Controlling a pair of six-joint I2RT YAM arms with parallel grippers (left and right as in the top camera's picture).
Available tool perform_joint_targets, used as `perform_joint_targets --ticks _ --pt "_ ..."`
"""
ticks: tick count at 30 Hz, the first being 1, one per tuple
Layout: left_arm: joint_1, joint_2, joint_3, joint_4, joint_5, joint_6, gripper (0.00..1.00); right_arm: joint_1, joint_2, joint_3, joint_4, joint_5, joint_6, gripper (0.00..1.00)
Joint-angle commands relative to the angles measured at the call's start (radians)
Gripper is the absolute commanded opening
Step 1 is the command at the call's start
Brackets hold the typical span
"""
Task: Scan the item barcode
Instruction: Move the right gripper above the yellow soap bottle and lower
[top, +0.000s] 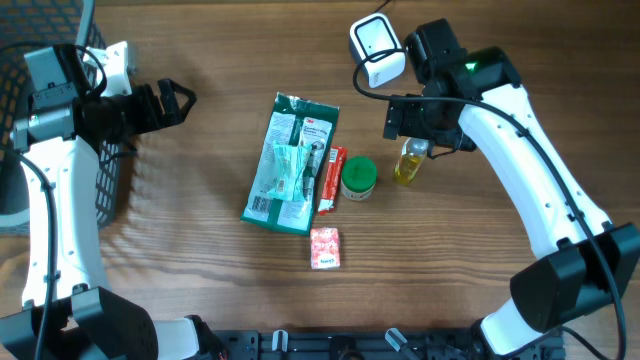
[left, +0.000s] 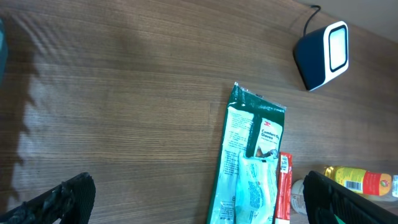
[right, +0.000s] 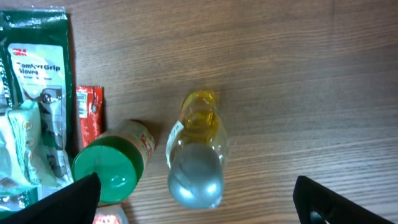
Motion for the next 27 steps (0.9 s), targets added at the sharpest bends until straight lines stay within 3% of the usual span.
perform_joint_targets --ticks 1,27 --pt "-0.002 0.006 0.005 0.003 0.012 0.015 1.00 0.002 0.014 -0.046 0.025 -0.009 -0.012 1.00" --pt "-0.002 0.006 0.005 0.003 0.012 0.015 1.00 0.002 0.014 -0.066 0.045 -0.010 -0.010 1.00"
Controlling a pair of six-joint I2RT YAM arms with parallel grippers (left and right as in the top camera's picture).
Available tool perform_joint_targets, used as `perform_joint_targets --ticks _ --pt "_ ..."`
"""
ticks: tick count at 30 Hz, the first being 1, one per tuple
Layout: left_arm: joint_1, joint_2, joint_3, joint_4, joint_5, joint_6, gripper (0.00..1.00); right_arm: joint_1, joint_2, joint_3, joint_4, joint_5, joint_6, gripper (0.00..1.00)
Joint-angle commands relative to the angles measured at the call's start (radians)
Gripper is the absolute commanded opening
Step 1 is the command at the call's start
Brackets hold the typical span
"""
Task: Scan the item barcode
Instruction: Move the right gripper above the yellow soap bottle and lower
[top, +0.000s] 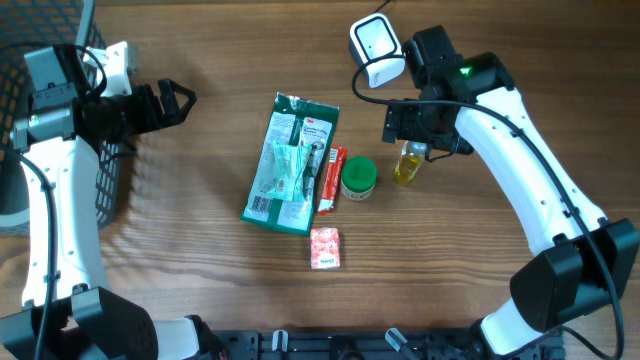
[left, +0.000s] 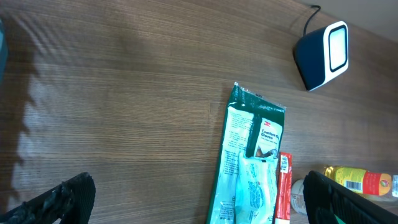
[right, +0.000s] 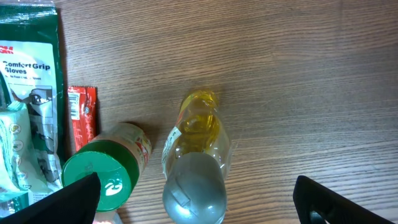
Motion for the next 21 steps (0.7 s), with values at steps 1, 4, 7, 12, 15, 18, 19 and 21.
perform_joint_targets --ticks 1,4,7,12,15,18,19,21 --pt "-0.002 0.006 0.005 0.002 0.012 0.015 1.00 0.002 0.014 -0.016 0.001 -0.010 -0.009 1.00" --pt "-0.002 0.006 0.005 0.003 0.012 0.015 1.00 0.002 0.014 -0.016 -0.007 -0.010 0.000 1.00" --pt "-0.002 0.006 0.005 0.003 0.012 0.015 1.00 0.002 0.014 -0.016 -0.002 -0.010 0.018 1.00" --pt "-0.002 0.006 0.005 0.003 0.012 0.015 1.00 0.002 0.014 -0.016 -0.004 -0.010 0.043 1.00" --pt "-0.002 0.006 0.005 0.003 0.012 0.015 1.00 0.002 0.014 -0.033 0.010 -0.010 0.043 1.00" --pt "-0.002 0.006 0.005 0.003 0.012 0.015 1.00 0.002 0.014 -0.098 0.058 -0.032 0.050 1.00" --pt "-0.002 0.006 0.005 0.003 0.012 0.015 1.00 0.002 0.014 -0.114 0.077 -0.033 0.050 1.00" --pt "-0.002 0.006 0.005 0.003 0.012 0.015 1.00 0.002 0.014 -0.141 0.108 -0.036 0.050 1.00"
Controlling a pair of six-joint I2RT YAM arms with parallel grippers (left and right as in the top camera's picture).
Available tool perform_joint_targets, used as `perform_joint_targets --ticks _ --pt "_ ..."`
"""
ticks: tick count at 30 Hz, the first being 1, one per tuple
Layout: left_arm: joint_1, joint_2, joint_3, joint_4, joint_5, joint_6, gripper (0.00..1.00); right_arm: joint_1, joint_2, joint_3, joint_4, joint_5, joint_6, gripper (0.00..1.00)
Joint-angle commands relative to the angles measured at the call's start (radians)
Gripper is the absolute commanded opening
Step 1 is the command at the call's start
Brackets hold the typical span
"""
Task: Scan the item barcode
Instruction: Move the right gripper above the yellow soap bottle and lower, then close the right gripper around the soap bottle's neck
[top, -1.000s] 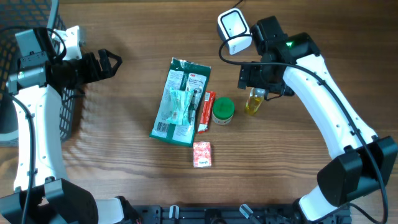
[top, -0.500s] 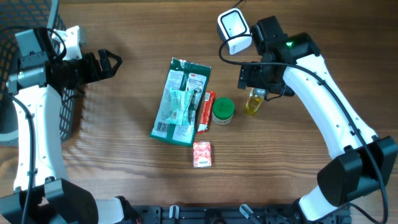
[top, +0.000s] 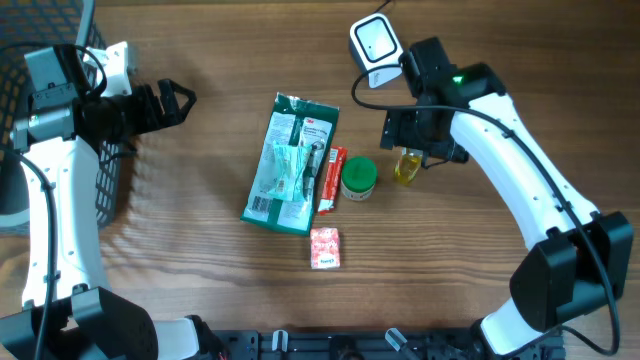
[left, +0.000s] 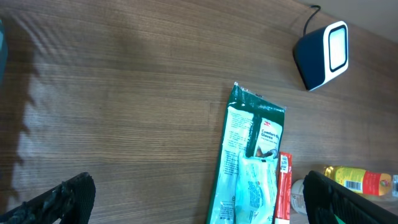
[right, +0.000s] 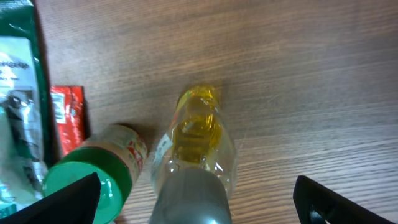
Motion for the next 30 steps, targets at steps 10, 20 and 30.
perform_joint_targets --ticks 10,20,30 --pt "-0.002 0.006 0.005 0.003 0.012 0.015 1.00 0.002 0.014 -0.096 0.097 -0.019 0.103 0.91" --pt "-0.002 0.006 0.005 0.003 0.012 0.015 1.00 0.002 0.014 -0.130 0.148 -0.019 0.112 0.62" --pt "-0.002 0.006 0.005 0.002 0.012 0.015 1.00 0.002 0.015 -0.130 0.156 -0.019 0.111 0.57"
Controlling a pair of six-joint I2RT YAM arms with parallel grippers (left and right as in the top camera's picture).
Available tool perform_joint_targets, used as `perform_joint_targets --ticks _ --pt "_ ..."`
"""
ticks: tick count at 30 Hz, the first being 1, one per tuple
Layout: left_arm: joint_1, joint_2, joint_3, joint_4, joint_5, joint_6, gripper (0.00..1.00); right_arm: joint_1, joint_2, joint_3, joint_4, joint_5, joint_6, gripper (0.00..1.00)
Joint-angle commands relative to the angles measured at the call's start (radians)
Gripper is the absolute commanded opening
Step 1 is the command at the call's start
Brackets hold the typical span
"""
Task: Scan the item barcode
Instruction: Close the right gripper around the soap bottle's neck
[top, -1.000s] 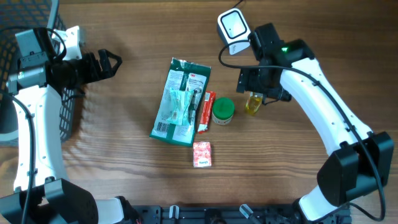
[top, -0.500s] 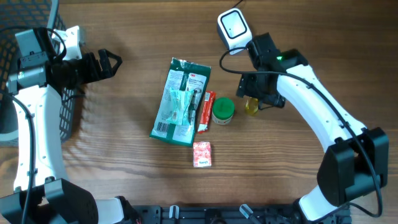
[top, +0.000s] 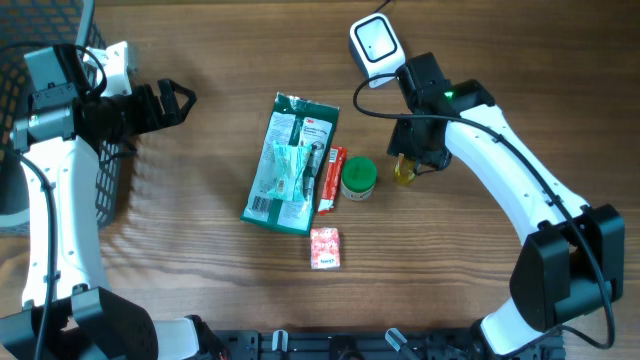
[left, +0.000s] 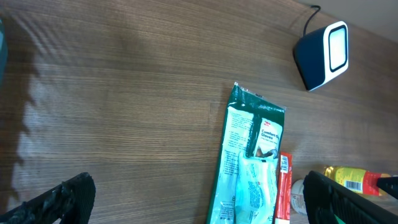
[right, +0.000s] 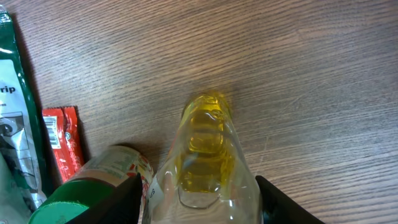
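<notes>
A small bottle of yellow oil (right: 205, 143) stands upright on the wooden table, right of a green-lidded jar (top: 358, 177). My right gripper (top: 410, 152) is down over the bottle, its fingers (right: 127, 202) close against both sides, shut on it. The white barcode scanner (top: 374, 42) sits at the back, just beyond that arm. A green glove pack (top: 290, 160), a red stick pack (top: 333, 178) and a pink packet (top: 325, 248) lie mid-table. My left gripper (top: 178, 103) hovers open at the far left, holding nothing.
A black mesh basket (top: 105, 170) stands at the left edge beside the left arm. The scanner's cable (top: 385, 8) runs off the back of the table. The jar nearly touches the bottle's left side.
My right gripper has come lower over the oil bottle and its fingers have narrowed from wide open to the bottle's sides. The left arm has not moved.
My right gripper hung wide open above the oil bottle at first. At each later moment it was a little lower and more centred over the bottle, still open. Now it is shut around the bottle, which still stands on the table. The left arm stayed put.
</notes>
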Motion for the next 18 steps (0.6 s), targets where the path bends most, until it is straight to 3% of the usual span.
perform_joint_targets --ticks 1,4,8,9,11,12,16,18 --pt "-0.002 0.006 0.005 0.003 0.012 0.015 1.00 0.002 0.014 -0.010 0.011 -0.005 0.004 0.57" --pt "-0.002 0.006 0.005 0.003 0.012 0.015 1.00 0.002 0.014 -0.010 0.011 -0.005 0.004 0.58" --pt "-0.002 0.006 0.005 0.003 0.012 0.015 1.00 0.002 0.014 -0.010 0.014 -0.005 0.004 0.66" --pt "-0.002 0.006 0.005 0.003 0.012 0.015 1.00 0.002 0.014 -0.010 0.014 -0.005 0.004 0.72" --pt "-0.002 0.006 0.005 0.003 0.012 0.015 1.00 0.002 0.014 -0.010 0.014 -0.005 0.004 0.97" --pt "-0.002 0.006 0.005 0.003 0.012 0.015 1.00 0.002 0.014 -0.010 0.014 -0.005 0.004 1.00" --pt "-0.002 0.006 0.005 0.003 0.012 0.015 1.00 0.002 0.014 -0.010 0.012 -0.005 0.004 1.00" --pt "-0.002 0.006 0.005 0.003 0.012 0.015 1.00 0.002 0.014 -0.010 0.012 -0.005 0.004 0.85"
